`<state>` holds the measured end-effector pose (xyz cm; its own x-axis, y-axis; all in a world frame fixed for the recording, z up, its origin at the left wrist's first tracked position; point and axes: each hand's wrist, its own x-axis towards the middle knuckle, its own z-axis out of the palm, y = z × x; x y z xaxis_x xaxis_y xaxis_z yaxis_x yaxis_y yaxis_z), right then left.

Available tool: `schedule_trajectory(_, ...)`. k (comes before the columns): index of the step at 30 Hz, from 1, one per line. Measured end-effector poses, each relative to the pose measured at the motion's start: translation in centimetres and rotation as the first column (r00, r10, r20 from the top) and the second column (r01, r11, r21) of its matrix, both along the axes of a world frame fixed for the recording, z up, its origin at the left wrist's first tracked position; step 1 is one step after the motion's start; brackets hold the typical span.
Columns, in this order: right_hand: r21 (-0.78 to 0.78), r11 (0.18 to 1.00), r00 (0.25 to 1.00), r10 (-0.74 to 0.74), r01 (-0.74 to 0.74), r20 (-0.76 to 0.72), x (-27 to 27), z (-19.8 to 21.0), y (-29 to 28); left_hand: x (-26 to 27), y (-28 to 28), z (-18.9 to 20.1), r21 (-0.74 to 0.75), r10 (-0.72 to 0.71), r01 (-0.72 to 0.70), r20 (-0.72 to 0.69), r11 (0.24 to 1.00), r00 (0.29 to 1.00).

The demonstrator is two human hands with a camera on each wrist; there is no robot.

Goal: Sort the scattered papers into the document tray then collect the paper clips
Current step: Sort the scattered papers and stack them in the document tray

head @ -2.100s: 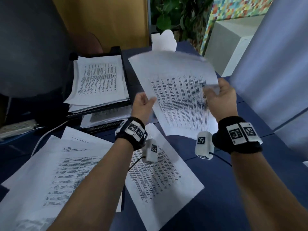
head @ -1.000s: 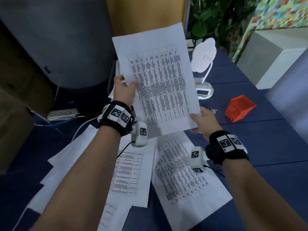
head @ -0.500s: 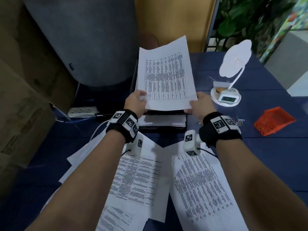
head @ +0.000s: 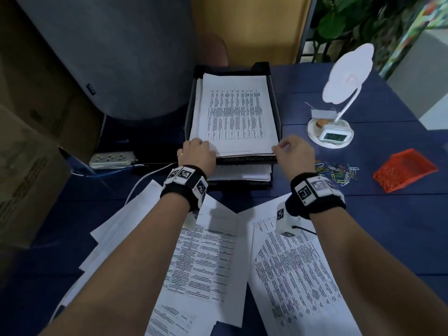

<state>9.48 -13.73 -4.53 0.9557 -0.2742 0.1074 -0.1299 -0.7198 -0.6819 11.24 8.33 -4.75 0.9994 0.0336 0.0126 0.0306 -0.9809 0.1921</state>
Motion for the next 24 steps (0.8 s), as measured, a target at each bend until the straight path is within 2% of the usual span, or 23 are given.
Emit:
schedule_trajectory(3,0.084,0.993,0.996,-0.087,0.089,-0.021,-2.9,-1.7,-1.2,-1.8,0.1,-1.3,-0.16,-0.009,0.028,0.119,0.987,0.993)
schedule_trajectory(6,-0.002,0.989,0.961,-0.141,0.145,-0.237,-5.4,-5.0,-3.5,-3.8,0.3,-2.5,-0.157,-0.071,0.096,0.153,0.983,0.986)
schedule_trajectory(8,-0.145,0.984,0.869,-0.158,0.101,-0.468,-7.1,-7.0,-4.9,-5.2,0.3,-3.2,-0.157,-0.061,0.081,0.128,0.984,0.99)
schedule_trajectory(10,-0.299,0.954,0.732,-0.205,0.001,-0.65,-8.8,-8.3,-5.6,-6.5,0.0,-3.6,-0.168,-0.036,0.058,0.131,0.984,0.991)
schedule_trajectory(12,-0.404,0.91,0.656,-0.249,-0.095,-0.713,-10.2,-8.8,-5.8,-7.7,-0.5,-4.0,-0.153,-0.033,0.05,0.116,0.987,0.993)
schedule_trajectory(15,-0.436,0.895,0.682,-0.26,-0.096,-0.683,-11.7,-9.6,-5.5,-9.1,-1.3,-4.4,-0.12,-0.032,0.038,0.051,0.992,0.998)
schedule_trajectory(19,-0.25,0.96,0.679,-0.268,0.127,-0.684,-12.4,-10.5,-5.5,-10.4,-2.0,-5.5,-0.135,-0.035,0.026,-0.062,0.991,0.997)
schedule_trajectory(21,-0.228,0.967,0.683,-0.242,0.113,-0.689,-12.9,-10.7,-5.7,-11.3,-2.0,-6.2,-0.135,-0.029,0.013,-0.12,0.991,0.992)
schedule_trajectory(24,-0.225,0.969,0.755,-0.22,0.098,-0.618,-13.2,-9.6,-5.6,-12.6,-1.8,-7.0,-0.096,-0.033,0.009,-0.247,0.995,0.968)
